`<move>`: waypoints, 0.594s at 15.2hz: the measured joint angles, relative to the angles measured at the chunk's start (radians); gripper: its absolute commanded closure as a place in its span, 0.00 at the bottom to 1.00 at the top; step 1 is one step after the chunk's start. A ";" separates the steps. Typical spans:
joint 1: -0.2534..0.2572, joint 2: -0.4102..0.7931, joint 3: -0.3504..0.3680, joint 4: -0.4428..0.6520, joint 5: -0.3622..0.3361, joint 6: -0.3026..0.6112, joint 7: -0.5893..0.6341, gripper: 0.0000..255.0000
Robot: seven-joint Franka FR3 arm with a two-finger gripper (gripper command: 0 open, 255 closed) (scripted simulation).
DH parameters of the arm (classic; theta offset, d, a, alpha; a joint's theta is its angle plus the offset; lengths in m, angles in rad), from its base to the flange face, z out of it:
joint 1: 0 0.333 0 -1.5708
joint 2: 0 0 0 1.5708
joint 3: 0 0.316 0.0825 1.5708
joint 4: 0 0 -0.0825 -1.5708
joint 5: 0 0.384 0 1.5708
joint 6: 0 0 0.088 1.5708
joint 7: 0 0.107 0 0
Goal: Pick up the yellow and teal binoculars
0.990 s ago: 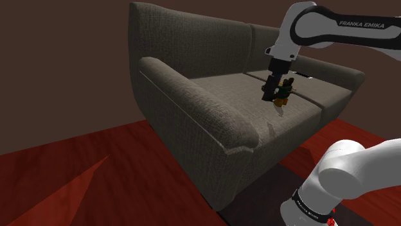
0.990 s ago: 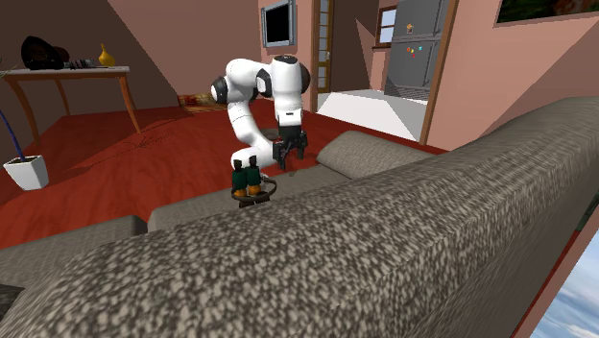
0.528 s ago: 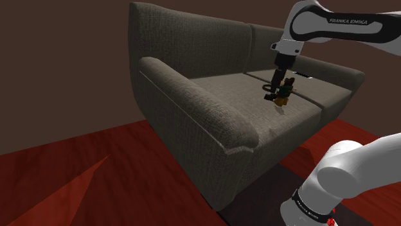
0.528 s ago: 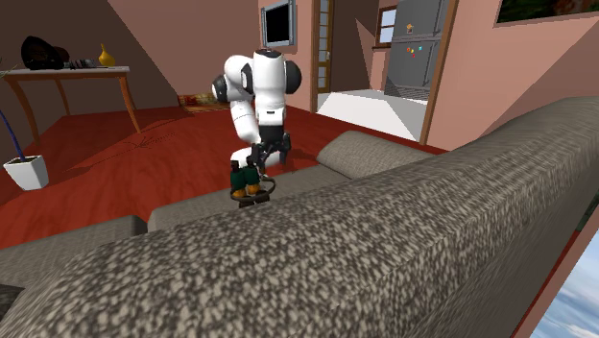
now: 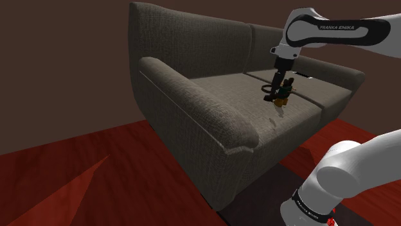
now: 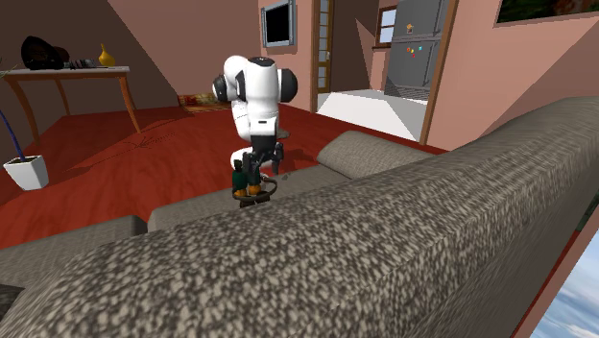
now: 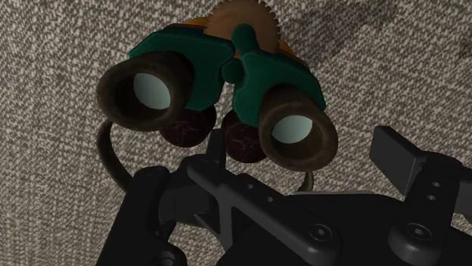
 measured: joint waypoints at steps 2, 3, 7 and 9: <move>-0.001 -0.001 -0.003 -0.023 -0.002 0.022 0.000 0.00; -0.002 -0.003 -0.003 -0.031 -0.003 0.028 0.001 1.00; -0.002 -0.004 -0.003 -0.039 -0.004 0.036 0.002 1.00; -0.002 -0.005 -0.003 -0.039 -0.004 0.037 0.002 1.00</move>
